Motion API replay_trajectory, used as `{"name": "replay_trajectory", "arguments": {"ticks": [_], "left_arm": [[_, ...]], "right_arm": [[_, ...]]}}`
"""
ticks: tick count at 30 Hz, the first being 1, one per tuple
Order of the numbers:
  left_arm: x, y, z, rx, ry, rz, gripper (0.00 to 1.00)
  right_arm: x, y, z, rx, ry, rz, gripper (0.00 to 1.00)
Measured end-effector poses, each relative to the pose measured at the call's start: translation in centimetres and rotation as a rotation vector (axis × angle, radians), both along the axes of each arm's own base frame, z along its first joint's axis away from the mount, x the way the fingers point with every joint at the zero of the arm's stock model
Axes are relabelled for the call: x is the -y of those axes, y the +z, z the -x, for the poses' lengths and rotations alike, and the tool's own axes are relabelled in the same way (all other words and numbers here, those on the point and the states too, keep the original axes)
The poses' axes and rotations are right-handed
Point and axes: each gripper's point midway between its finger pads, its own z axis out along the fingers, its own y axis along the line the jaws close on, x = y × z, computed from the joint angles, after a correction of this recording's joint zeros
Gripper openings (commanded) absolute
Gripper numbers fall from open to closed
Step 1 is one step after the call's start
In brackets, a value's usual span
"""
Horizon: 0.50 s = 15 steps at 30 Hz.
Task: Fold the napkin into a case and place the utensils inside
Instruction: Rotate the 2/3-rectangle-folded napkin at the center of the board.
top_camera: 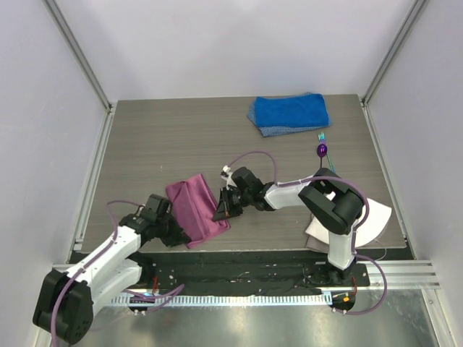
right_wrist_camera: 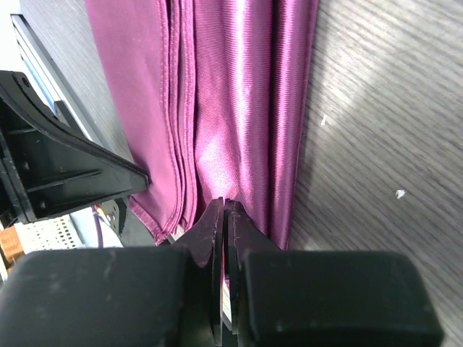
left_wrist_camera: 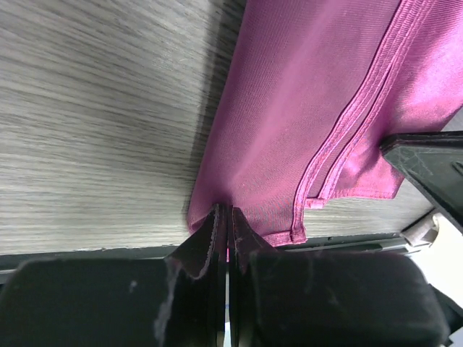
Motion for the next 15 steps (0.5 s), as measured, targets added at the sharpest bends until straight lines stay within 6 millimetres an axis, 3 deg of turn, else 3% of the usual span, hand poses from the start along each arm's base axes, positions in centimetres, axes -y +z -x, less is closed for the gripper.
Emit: {"name": "replay_trajectory", "arguments": {"ticks": [2,6,9,15], "left_arm": [[0.1,0.0,-0.1,-0.01,0.004,0.001,0.08],[-0.2,0.9,-0.8,0.029,-0.002,-0.024,0.26],[-0.4,3.5,-2.8,0.146,0.01,-0.037,0.31],[-0.7,8.4,-7.5,0.313,0.032,-0.106,0.27]], "right_arm": [[0.0,-0.2,0.0,-0.003,0.0,0.003,0.01],[-0.1,-0.2,0.0,-0.004,-0.001,-0.003,0.01],[0.0,-0.3,0.1,-0.005,-0.004,-0.008,0.01],[0.0,-0.3,0.1,-0.006,-0.011,-0.02,0.01]]}}
